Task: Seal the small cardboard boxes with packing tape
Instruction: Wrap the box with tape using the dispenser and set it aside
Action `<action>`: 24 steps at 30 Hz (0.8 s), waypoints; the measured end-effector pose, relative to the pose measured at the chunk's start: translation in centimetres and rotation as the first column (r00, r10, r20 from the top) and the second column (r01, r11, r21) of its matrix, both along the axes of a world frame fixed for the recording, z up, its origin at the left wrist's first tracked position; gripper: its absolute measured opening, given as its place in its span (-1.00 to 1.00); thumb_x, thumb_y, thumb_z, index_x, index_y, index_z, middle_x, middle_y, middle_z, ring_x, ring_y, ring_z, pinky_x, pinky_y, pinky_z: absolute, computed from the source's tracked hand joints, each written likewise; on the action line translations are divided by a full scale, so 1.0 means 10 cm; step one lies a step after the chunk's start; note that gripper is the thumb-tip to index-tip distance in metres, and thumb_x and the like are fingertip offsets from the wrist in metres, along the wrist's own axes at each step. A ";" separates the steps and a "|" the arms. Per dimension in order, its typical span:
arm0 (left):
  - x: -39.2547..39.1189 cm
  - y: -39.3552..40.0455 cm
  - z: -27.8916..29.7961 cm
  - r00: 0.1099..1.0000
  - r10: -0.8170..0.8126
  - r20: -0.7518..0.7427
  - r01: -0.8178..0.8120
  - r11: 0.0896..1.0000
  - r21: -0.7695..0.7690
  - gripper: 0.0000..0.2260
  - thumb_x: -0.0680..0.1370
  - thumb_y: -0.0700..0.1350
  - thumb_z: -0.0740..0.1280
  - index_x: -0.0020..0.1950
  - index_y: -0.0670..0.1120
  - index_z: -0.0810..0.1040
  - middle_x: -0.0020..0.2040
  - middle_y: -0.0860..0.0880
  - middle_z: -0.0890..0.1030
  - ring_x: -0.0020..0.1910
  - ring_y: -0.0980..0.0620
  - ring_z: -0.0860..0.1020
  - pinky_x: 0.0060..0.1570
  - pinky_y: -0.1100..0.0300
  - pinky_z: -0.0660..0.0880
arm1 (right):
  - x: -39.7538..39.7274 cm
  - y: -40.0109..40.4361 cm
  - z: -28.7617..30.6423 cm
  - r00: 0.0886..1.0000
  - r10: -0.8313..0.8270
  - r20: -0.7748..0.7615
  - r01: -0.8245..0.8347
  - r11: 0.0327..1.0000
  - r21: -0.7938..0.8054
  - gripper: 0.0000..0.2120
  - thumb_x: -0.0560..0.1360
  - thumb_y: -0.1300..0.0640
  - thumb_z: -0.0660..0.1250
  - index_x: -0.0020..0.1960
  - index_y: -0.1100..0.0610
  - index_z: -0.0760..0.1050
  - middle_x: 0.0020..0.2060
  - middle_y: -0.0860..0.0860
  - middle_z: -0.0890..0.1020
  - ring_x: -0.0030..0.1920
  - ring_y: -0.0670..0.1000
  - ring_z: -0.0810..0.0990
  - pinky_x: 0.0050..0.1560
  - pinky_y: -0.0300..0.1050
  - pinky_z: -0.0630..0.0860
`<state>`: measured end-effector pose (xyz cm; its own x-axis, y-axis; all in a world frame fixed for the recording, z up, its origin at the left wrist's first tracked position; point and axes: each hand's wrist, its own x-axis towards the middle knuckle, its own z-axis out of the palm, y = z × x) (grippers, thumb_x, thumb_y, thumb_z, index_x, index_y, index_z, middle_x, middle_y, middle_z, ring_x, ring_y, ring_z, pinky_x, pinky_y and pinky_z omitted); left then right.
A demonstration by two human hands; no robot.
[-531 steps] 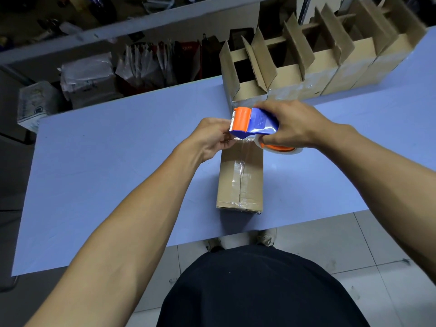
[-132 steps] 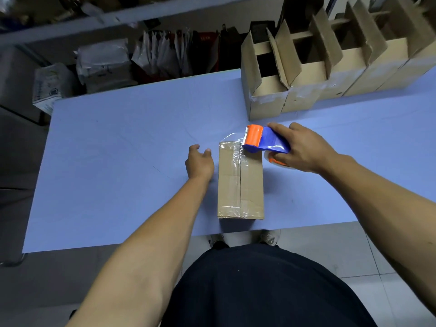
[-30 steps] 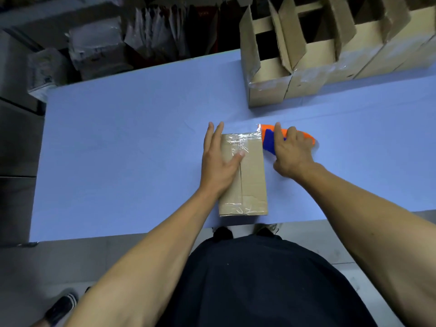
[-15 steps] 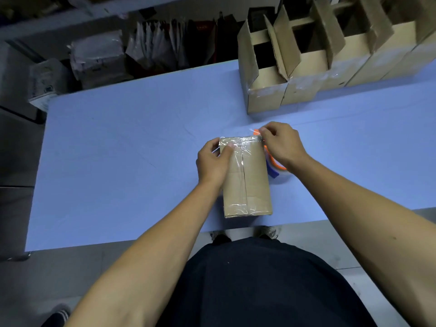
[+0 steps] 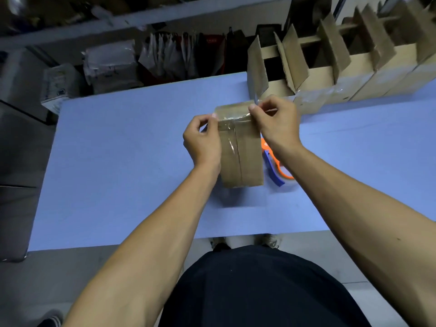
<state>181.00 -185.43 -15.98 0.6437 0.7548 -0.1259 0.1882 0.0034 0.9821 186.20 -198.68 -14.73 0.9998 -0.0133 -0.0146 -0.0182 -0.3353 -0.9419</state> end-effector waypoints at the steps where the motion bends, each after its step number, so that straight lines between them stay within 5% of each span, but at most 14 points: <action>1: 0.02 0.02 0.02 0.999 0.002 0.033 -0.001 1.000 -0.009 -0.85 0.55 -0.17 0.40 -0.22 -0.05 0.59 -0.13 0.06 0.68 -0.11 0.22 0.63 -0.05 0.37 0.51 | 0.01 0.02 0.02 1.000 -0.004 0.016 0.004 1.000 0.008 -0.82 0.46 0.05 0.42 -0.29 0.06 0.53 -0.39 -0.09 0.58 -0.31 -0.08 0.54 -0.16 -0.04 0.54; 6: -0.07 0.04 -0.08 1.000 -0.008 0.028 0.007 0.999 0.045 -0.87 0.57 -0.22 0.36 -0.18 -0.11 0.54 -0.03 -0.02 0.68 -0.05 0.28 0.63 -0.11 0.46 0.47 | -0.13 0.06 -0.11 0.999 -0.013 0.033 0.013 1.000 -0.007 -0.81 0.50 0.09 0.39 -0.26 0.08 0.51 -0.32 -0.02 0.58 -0.30 -0.07 0.51 -0.21 -0.13 0.47; 9: -0.15 0.00 -0.14 1.000 -0.004 0.016 0.002 0.990 0.139 -0.84 0.52 -0.25 0.35 -0.24 -0.06 0.50 -0.08 -0.05 0.66 0.00 0.15 0.65 -0.11 0.42 0.48 | -0.22 0.03 -0.16 0.998 -0.033 0.053 0.036 0.998 -0.047 -0.82 0.50 0.10 0.40 -0.26 0.06 0.49 -0.28 -0.01 0.59 -0.25 -0.10 0.52 -0.15 -0.24 0.45; 13: -0.21 -0.06 -0.12 1.000 0.004 0.008 -0.006 0.983 0.181 -0.89 0.49 -0.27 0.34 -0.13 -0.08 0.48 -0.08 -0.08 0.61 -0.10 0.06 0.59 -0.16 0.46 0.45 | -0.27 -0.02 -0.19 0.999 -0.043 -0.031 0.043 0.999 -0.004 -0.84 0.40 0.06 0.39 -0.31 -0.03 0.45 -0.34 -0.07 0.58 -0.33 0.13 0.58 -0.24 -0.05 0.51; 16: -0.25 -0.10 -0.11 0.999 -0.023 -0.030 0.025 0.996 0.087 -0.84 0.56 -0.27 0.27 0.13 -0.14 0.46 0.08 -0.01 0.57 0.02 0.11 0.56 -0.14 0.53 0.41 | -0.33 -0.01 -0.20 0.993 -0.068 -0.098 0.071 0.997 0.028 -0.95 0.40 0.09 0.37 -0.14 -0.01 0.54 -0.28 -0.11 0.60 -0.28 0.01 0.56 -0.14 0.02 0.56; 19: -0.24 -0.10 -0.16 0.977 -0.157 -0.142 0.155 0.987 -0.029 -0.68 0.59 -0.12 0.30 0.34 -0.09 0.40 0.25 0.03 0.53 0.18 0.09 0.53 -0.02 0.51 0.39 | -0.40 0.08 -0.22 0.986 -0.055 -0.160 0.055 0.998 -0.006 -0.77 0.47 0.06 0.35 0.11 0.08 0.54 -0.04 -0.09 0.63 -0.07 -0.11 0.56 0.09 -0.04 0.53; 21: -0.27 -0.10 -0.24 0.942 -0.290 -0.166 0.284 0.957 -0.060 -0.57 0.55 0.05 0.36 0.38 -0.03 0.39 0.21 0.10 0.58 0.16 0.13 0.57 0.11 0.30 0.47 | -0.46 0.14 -0.25 0.990 0.003 -0.139 -0.009 0.999 -0.044 -0.61 0.46 -0.05 0.41 0.21 0.09 0.48 0.09 -0.04 0.59 0.10 -0.04 0.54 0.14 -0.08 0.49; 24: -0.32 -0.12 -0.33 0.913 -0.364 -0.184 0.371 0.929 0.002 -0.61 0.59 0.04 0.32 0.39 -0.01 0.42 0.12 0.12 0.64 0.07 0.17 0.60 0.09 0.24 0.51 | -0.52 0.11 -0.30 0.995 0.040 -0.092 -0.050 0.993 -0.109 -0.56 0.48 -0.06 0.43 0.25 0.14 0.47 0.13 0.00 0.60 0.16 0.01 0.54 0.13 -0.12 0.45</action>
